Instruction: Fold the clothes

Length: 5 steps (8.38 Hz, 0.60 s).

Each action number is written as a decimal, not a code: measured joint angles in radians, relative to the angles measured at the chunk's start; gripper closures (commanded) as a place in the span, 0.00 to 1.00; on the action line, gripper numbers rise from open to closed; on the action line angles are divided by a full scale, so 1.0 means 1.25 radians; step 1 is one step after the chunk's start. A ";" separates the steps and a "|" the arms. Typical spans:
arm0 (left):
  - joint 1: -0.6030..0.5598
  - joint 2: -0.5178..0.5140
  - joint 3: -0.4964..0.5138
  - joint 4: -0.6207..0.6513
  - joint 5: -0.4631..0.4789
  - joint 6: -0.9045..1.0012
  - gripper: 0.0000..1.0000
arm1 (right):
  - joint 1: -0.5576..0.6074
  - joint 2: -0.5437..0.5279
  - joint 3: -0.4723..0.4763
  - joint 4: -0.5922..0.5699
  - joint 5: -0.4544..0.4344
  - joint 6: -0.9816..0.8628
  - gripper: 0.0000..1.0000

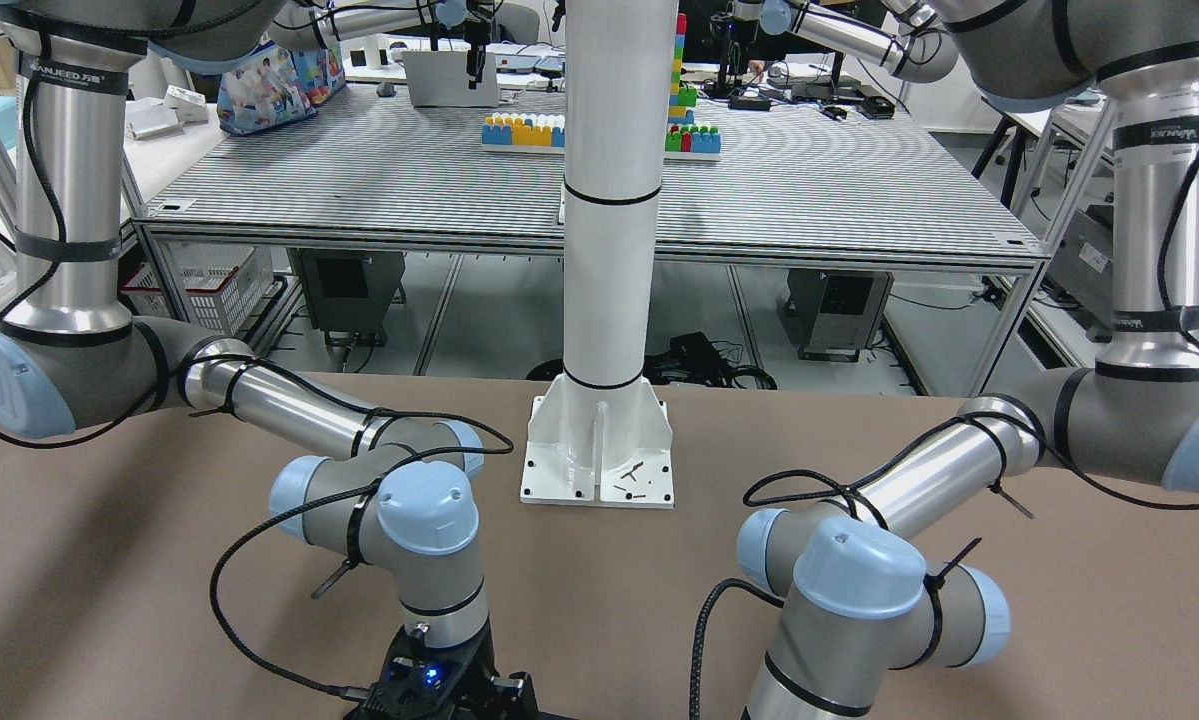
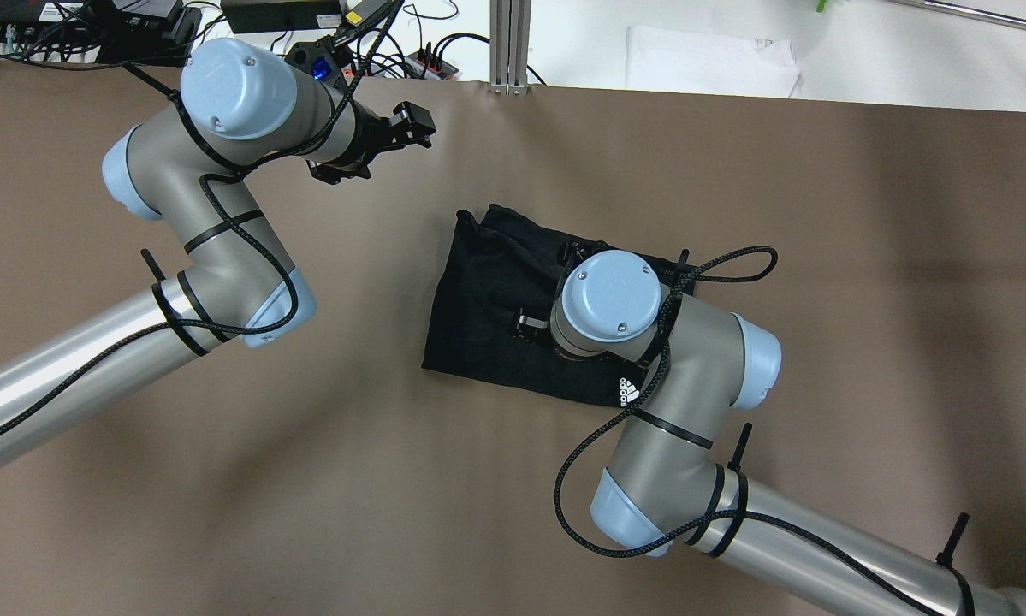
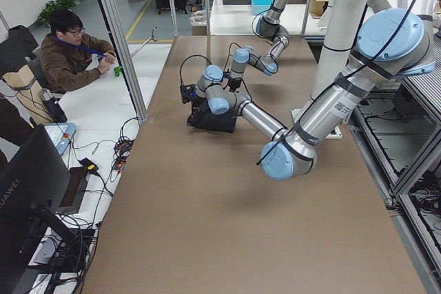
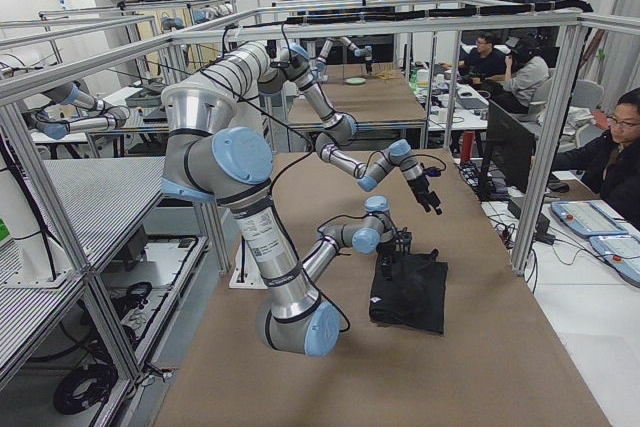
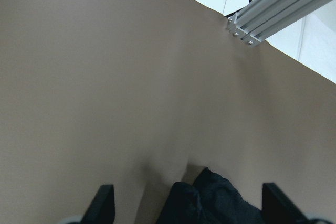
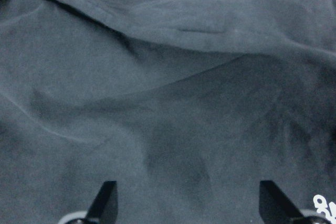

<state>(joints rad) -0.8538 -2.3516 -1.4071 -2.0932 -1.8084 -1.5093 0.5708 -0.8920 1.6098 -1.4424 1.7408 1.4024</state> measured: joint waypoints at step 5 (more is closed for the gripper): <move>-0.006 0.056 0.012 -0.073 -0.007 0.006 0.00 | 0.103 0.123 -0.260 0.039 -0.021 -0.096 0.06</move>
<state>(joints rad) -0.8617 -2.2816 -1.3927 -2.1850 -1.8167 -1.5013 0.7000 -0.7379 1.2849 -1.3932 1.7139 1.2819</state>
